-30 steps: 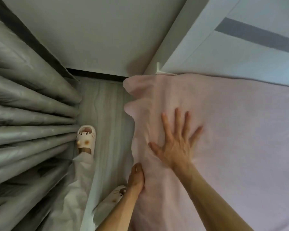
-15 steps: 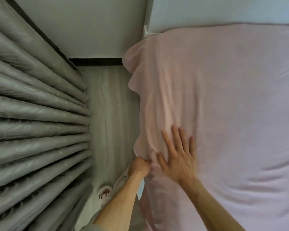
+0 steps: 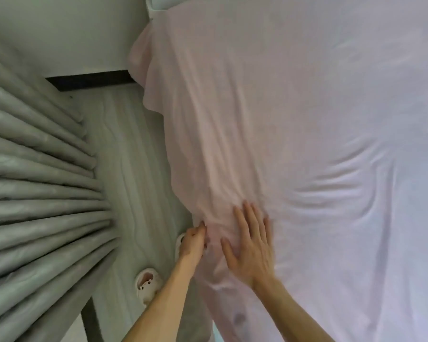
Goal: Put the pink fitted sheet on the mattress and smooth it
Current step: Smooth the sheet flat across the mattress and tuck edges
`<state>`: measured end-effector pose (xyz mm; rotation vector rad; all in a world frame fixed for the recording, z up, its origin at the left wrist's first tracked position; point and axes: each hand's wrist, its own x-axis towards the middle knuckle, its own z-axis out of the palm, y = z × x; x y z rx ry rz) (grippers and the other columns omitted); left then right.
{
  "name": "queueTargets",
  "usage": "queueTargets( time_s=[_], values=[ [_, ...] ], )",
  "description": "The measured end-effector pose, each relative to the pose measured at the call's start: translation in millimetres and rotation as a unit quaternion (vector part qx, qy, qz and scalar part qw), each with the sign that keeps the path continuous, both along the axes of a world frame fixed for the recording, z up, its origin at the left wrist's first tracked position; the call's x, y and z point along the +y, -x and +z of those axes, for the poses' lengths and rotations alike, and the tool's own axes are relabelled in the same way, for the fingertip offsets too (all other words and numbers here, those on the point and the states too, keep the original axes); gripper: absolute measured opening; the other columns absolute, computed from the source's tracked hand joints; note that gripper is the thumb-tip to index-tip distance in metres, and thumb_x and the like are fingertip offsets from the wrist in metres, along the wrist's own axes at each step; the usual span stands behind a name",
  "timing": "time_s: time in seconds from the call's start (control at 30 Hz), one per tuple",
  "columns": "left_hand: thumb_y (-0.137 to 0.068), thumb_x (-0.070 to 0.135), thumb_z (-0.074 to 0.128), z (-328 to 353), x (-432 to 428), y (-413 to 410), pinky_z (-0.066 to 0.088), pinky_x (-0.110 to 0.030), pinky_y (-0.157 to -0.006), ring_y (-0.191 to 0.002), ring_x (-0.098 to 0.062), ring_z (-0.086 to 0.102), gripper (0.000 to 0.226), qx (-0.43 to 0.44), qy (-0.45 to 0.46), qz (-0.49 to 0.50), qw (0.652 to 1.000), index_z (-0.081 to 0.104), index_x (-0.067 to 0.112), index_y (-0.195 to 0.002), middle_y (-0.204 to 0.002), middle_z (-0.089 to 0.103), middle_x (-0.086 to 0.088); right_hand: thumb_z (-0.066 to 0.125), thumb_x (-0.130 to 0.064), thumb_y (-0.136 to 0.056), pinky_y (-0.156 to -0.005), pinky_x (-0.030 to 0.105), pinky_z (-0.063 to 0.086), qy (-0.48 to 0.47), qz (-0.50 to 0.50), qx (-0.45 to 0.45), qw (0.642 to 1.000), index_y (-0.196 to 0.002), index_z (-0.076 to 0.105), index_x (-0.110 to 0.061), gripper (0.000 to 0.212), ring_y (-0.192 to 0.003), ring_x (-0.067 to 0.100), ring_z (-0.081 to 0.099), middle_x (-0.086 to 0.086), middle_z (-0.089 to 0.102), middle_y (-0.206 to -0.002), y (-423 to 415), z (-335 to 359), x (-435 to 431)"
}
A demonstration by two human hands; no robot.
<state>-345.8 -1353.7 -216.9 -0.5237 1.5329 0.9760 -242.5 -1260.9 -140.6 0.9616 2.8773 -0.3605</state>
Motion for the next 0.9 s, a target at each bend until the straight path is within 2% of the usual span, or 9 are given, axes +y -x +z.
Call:
queueTargets(
  time_s=[0.1,0.2,0.27,0.33,0.43,0.5,0.6,0.77,0.9],
  values=[
    [-0.087,0.066,0.042,8.6,-10.6,-26.3,0.053,-0.042,-0.086,-0.088,-0.028,0.067,0.047,0.046,-0.013,-0.043,0.998,0.061,0.023,-0.088,-0.093,0.071,-0.005,0.041,-0.06,-0.093,-0.121,0.057,0.014,0.016,-0.11,-0.037,0.993,-0.159,0.016,-0.023,0.08,-0.154,0.018,0.005,-0.001,0.011,-0.167,-32.2,13.4,1.7],
    [-0.098,0.042,0.044,14.0,-7.8,-48.5,0.046,-0.035,-0.073,-0.089,-0.032,0.063,0.032,0.156,0.035,-0.122,0.98,0.052,0.016,-0.081,-0.091,0.067,-0.011,0.029,-0.074,-0.09,-0.12,0.058,0.015,0.019,-0.109,-0.11,0.988,-0.159,0.003,-0.033,0.084,-0.154,0.018,0.001,-0.005,0.003,-0.167,-58.2,15.3,8.4],
    [-0.1,0.028,0.041,15.7,-3.7,-52.6,0.046,-0.036,-0.072,-0.085,-0.032,0.059,0.024,0.214,0.043,-0.15,0.964,0.052,0.017,-0.082,-0.094,0.066,-0.011,0.032,-0.076,-0.088,-0.114,0.057,0.028,0.004,-0.102,-0.126,0.987,-0.158,0.012,-0.033,0.084,-0.151,0.024,0.018,-0.001,0.017,-0.166,-59.7,14.3,12.5],
    [-0.099,0.027,0.037,16.0,-7.3,-54.2,0.046,-0.036,-0.071,-0.083,-0.028,0.058,0.022,0.261,0.055,-0.204,0.942,0.052,0.02,-0.085,-0.097,0.062,-0.006,0.038,-0.077,-0.085,-0.105,0.056,0.038,-0.022,-0.106,-0.126,0.986,-0.155,0.022,-0.033,0.083,-0.145,0.026,0.031,0.0,0.029,-0.161,-53.8,12.2,16.0],
    [-0.099,0.028,0.04,14.8,-30.0,-62.4,0.041,-0.035,-0.072,-0.098,-0.032,0.06,0.016,0.331,0.078,-0.335,0.879,0.051,0.016,-0.098,-0.11,0.056,-0.005,0.04,-0.077,-0.082,-0.103,0.052,0.038,-0.025,-0.091,-0.115,0.989,-0.153,0.027,-0.034,0.084,-0.142,0.024,0.033,-0.002,0.03,-0.16,-56.3,14.4,17.6],
    [-0.098,0.029,0.043,15.9,-41.8,-68.3,0.046,-0.039,-0.078,-0.102,-0.033,0.06,0.018,0.337,0.079,-0.377,0.859,0.051,0.013,-0.103,-0.112,0.057,-0.007,0.039,-0.074,-0.083,-0.109,0.05,0.035,-0.014,-0.076,-0.102,0.992,-0.154,0.025,-0.032,0.084,-0.145,0.023,0.028,-0.002,0.027,-0.162,-66.1,15.4,15.1],
    [-0.099,0.027,0.036,18.4,-35.2,-66.5,0.048,-0.039,-0.082,-0.103,-0.033,0.06,0.023,0.292,0.086,-0.362,0.881,0.054,0.013,-0.103,-0.115,0.061,-0.011,0.041,-0.071,-0.086,-0.116,0.052,0.028,-0.004,-0.039,-0.099,0.994,-0.157,0.021,-0.028,0.085,-0.149,0.025,0.022,0.001,0.021,-0.164,-93.3,19.0,2.8],
    [-0.094,0.029,0.039,28.0,-32.0,-57.9,0.048,-0.035,-0.086,-0.109,-0.033,0.06,0.031,0.231,0.098,-0.355,0.901,0.061,0.012,-0.109,-0.121,0.064,-0.015,0.041,-0.072,-0.087,-0.118,0.054,0.018,0.022,-0.036,-0.109,0.993,-0.158,0.014,-0.032,0.086,-0.151,0.024,0.016,-0.002,0.013,-0.166,-136.8,21.5,-8.3],
    [-0.091,0.053,0.038,38.8,-43.3,-80.5,0.047,-0.033,-0.082,-0.104,-0.031,0.062,0.043,0.219,0.08,-0.292,0.928,0.062,0.018,-0.102,-0.112,0.068,-0.009,0.043,-0.07,-0.087,-0.117,0.056,0.014,0.023,0.007,-0.111,0.994,-0.158,0.018,-0.029,0.086,-0.151,0.023,0.016,0.001,0.016,-0.166,-160.9,17.1,-12.3]
  ],
)
